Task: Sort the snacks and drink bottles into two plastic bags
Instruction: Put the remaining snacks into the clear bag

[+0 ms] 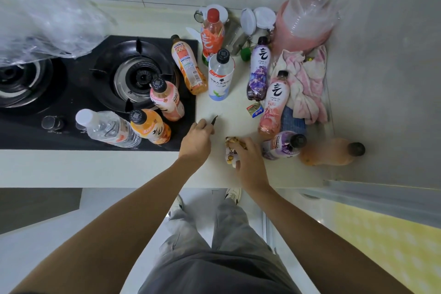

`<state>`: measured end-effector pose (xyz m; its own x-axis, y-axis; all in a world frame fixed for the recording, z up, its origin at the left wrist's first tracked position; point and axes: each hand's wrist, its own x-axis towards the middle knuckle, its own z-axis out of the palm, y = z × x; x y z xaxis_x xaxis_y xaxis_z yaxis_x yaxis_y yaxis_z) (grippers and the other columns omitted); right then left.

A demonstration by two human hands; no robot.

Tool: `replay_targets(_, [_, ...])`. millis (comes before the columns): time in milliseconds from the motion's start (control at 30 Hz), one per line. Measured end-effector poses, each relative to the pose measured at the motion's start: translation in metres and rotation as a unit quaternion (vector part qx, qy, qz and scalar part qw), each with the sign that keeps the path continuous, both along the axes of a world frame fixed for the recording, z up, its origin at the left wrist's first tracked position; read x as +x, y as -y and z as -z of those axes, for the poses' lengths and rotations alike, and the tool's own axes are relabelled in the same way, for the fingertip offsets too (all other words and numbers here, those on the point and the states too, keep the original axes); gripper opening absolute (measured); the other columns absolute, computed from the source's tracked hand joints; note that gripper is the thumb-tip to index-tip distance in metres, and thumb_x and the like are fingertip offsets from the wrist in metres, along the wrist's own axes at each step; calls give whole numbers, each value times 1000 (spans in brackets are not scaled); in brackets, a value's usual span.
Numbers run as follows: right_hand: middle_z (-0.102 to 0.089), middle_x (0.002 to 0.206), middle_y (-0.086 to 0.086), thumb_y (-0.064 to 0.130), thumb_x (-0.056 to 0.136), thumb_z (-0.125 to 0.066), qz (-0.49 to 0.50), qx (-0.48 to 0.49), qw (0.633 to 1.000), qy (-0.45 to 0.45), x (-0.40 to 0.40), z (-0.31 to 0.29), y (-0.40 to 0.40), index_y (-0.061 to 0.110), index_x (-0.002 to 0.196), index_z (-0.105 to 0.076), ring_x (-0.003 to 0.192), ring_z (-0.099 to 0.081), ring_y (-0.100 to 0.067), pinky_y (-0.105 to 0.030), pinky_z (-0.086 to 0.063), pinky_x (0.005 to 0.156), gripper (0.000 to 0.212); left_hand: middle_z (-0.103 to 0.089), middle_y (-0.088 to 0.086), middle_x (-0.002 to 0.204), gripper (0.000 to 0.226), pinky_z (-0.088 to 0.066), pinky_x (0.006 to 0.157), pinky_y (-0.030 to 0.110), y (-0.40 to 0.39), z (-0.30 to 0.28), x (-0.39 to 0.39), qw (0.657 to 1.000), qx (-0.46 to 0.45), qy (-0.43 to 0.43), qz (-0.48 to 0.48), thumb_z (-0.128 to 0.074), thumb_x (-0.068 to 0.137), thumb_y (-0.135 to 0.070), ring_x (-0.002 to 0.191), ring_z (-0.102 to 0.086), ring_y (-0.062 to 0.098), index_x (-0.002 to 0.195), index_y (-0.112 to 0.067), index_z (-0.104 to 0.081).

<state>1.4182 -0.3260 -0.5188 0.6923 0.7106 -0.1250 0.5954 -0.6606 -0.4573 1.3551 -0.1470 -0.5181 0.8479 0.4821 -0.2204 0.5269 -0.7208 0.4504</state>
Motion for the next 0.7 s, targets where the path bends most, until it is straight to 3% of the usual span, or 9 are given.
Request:
replay_targets(100, [-57,127,-1,-15,74,-61,25,59,998,-23,-1,-2,5,18,129,-70,113,-56,-25,-29,-48,99,65,-57,4,115,29,-44,71,32,3,-8,-17,999,-29,34,-26,-52,94,7,106,-54,25,113,-8,-68])
replay_targets(200, [-58,127,3,-16,73,-58,40,94,994,-40,-2,-9,4,18,127,-72,113,-58,-21,-34,-50,100,66,-57,4,110,26,-50,75,33,8,-18,-37,996,-49,56,-45,-55,93,6,102,-57,23,110,-9,-68])
replay_targets(367, [-60,127,5,-19,62,-54,-6,135,990,-52,-19,-32,-10,22,123,-73,108,-57,-23,-27,-47,95,76,-58,1,105,25,-51,75,31,18,-35,-79,990,-85,83,-77,-60,88,5,88,-62,22,104,-12,-70])
replay_targets(500, [-60,128,6,-21,62,-56,-92,135,984,-70,-43,-47,-25,22,124,-73,107,-54,-18,-14,-42,93,77,-60,0,99,23,-49,76,28,24,-52,-124,976,-87,102,-174,-63,87,3,84,-60,18,101,-12,-73])
replay_targets(600, [-58,131,7,-23,64,-56,-163,129,974,-92,-66,-57,-44,21,125,-73,112,-52,-16,-4,-34,96,78,-56,-5,99,20,-48,72,17,24,-68,-159,958,-98,110,-246,-63,91,1,82,-57,10,101,-14,-72])
replay_targets(700, [-57,131,3,-24,68,-60,-235,136,957,-103,-100,-70,-71,19,124,-73,118,-53,-18,-14,-42,100,72,-58,-5,101,21,-54,69,24,21,-80,-205,926,-113,134,-334,-63,92,-3,79,-61,14,99,-22,-70])
